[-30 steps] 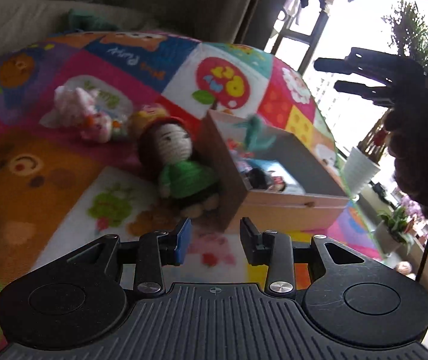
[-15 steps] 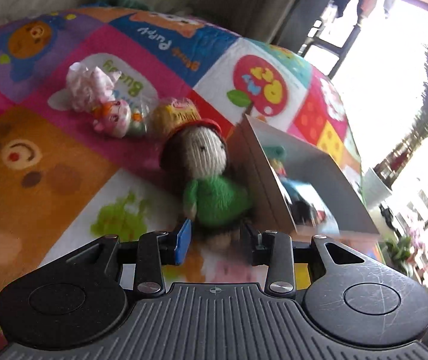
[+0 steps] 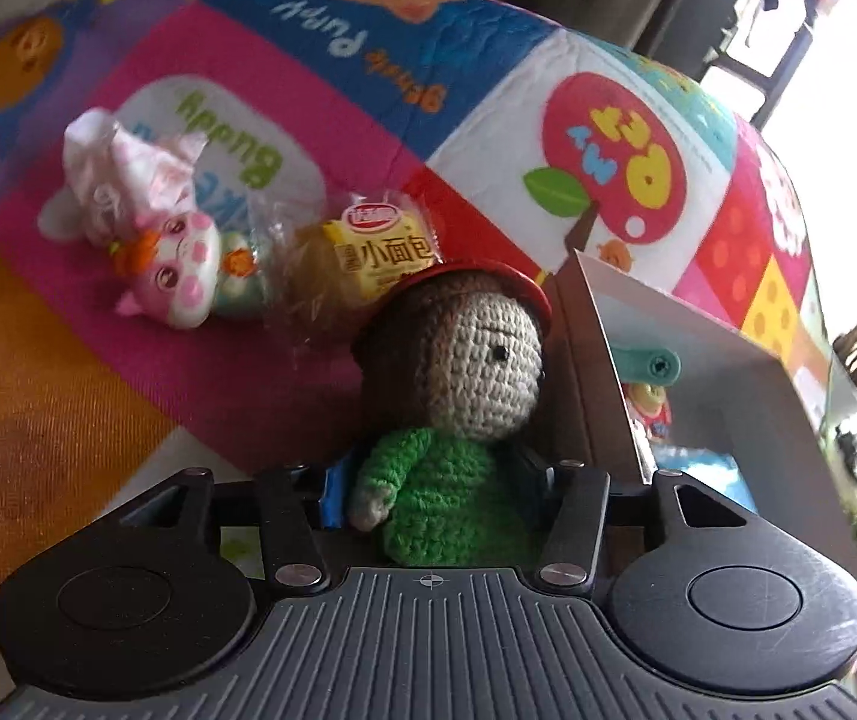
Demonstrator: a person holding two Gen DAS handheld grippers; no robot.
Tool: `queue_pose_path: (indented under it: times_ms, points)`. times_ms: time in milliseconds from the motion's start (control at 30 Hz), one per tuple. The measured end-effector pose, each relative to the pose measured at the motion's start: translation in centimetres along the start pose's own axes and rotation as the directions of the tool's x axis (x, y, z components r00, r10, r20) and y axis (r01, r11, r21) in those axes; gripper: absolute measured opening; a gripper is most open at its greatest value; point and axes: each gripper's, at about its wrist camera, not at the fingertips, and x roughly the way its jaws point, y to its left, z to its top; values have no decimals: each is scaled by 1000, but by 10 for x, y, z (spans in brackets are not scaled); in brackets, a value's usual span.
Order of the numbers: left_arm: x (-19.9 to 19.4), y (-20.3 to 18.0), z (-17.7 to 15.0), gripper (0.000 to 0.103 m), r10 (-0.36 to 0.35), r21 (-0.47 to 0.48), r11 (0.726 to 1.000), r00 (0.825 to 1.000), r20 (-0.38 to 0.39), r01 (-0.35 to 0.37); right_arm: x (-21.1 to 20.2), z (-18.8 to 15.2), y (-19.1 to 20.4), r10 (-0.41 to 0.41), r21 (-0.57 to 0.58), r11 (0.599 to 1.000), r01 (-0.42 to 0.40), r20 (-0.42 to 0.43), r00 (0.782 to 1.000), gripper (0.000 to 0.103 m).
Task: Organize objects
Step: 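Release the teal toy into the box with the right tool while the left tool grasps the crocheted doll, then grasp the white-pink lace cloth with the right tool while the left tool holds the doll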
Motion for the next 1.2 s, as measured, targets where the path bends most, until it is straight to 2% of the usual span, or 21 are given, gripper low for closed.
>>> queue_pose_path:
  times_ms: [133,300,400,500,600,700,767,867,900,1000,1067,1100,1133,1200]
  points:
    - [-21,12,-17,49,-36,19,999,999,-5,36,3,2,-3,-11,16,1000,11,-7,1000,103]
    - [-70,34,-52,48,-82,52,995,997,-2,82,15,9,-17,-27,88,996,31,-55,998,103]
    - [-97,55,-67,48,-86,49,995,996,19,85,18,12,-28,-29,116,993,36,-66,997,103]
    - [-115,76,-83,49,-94,50,995,994,59,91,19,12,-18,-70,40,996,74,-94,993,103]
    - [-116,94,-93,49,-138,18,990,986,98,137,16,17,9,-107,-111,989,96,-88,990,103]
    - [-112,100,-100,48,-175,1,984,974,147,177,7,52,41,-44,-197,980,33,-52,998,103]
    - [-114,103,-102,48,-188,-17,981,969,162,193,14,90,60,-13,-225,974,-1,-60,998,103]
    - [-114,116,-103,47,-215,-80,970,961,173,231,56,146,91,13,-233,971,-45,-139,990,103]
    - [-114,120,-103,47,-225,-106,963,958,177,246,82,164,101,10,-228,972,-51,-178,984,103]
    - [-116,125,-104,47,-223,-139,957,953,203,253,161,196,117,-40,-194,981,-11,-254,966,103]
    - [-120,126,-105,47,-209,-136,960,950,233,244,219,209,120,-98,-186,981,48,-270,958,101]
    - [-121,127,-105,47,-215,-138,958,947,240,252,245,212,120,-137,-187,978,88,-266,954,97]
    - [-121,128,-105,47,-222,-144,954,945,242,261,265,215,118,-173,-189,974,125,-264,949,87]
    - [-121,131,-105,47,-224,-162,950,945,238,266,303,218,110,-242,-185,963,195,-286,927,74]
